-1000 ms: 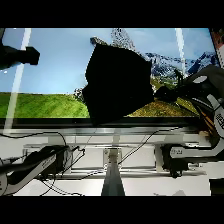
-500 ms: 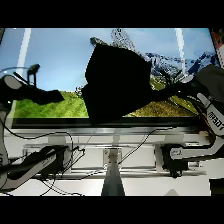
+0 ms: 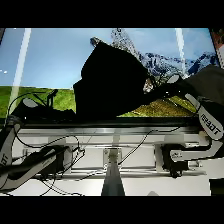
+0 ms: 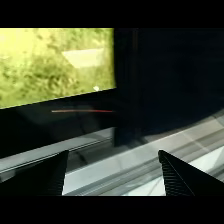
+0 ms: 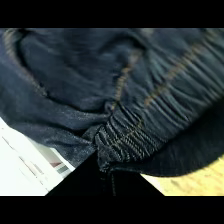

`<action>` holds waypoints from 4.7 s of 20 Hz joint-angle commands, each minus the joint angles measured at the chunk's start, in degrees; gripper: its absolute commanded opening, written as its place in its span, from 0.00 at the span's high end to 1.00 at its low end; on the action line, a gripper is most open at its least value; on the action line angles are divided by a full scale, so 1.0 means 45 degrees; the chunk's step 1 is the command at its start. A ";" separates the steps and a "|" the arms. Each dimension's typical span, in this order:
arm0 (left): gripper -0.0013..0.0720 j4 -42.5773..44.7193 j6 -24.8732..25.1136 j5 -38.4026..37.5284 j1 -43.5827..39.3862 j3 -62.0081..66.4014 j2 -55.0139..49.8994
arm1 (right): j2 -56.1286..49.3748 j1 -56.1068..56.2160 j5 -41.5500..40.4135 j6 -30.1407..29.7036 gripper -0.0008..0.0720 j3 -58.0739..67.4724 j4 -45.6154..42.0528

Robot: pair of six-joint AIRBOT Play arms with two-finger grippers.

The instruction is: Fold the clothes and pants, and hang the long-sleeved shirts on hangers.

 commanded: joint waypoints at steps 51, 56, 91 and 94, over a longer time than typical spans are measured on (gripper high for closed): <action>0.95 0.0291 0.2040 0.3473 0.0015 1.1351 0.8485 | 1.0156 0.1705 0.0486 0.2691 0.94 0.4872 0.7111; 0.95 0.0267 0.0413 0.0869 0.0005 0.8670 0.7291 | 1.0117 0.1705 -0.1715 0.6212 0.94 0.2200 0.2555; 0.95 0.2166 -0.3915 0.1904 -0.9374 0.2414 0.0306 | 0.5731 -0.2118 -0.0044 0.6319 0.03 -0.1719 -0.7218; 0.66 0.2161 -0.3915 0.2220 -0.9374 0.2414 -0.0019 | 0.4658 -0.2118 -0.0287 0.7703 0.03 -0.1715 -0.7019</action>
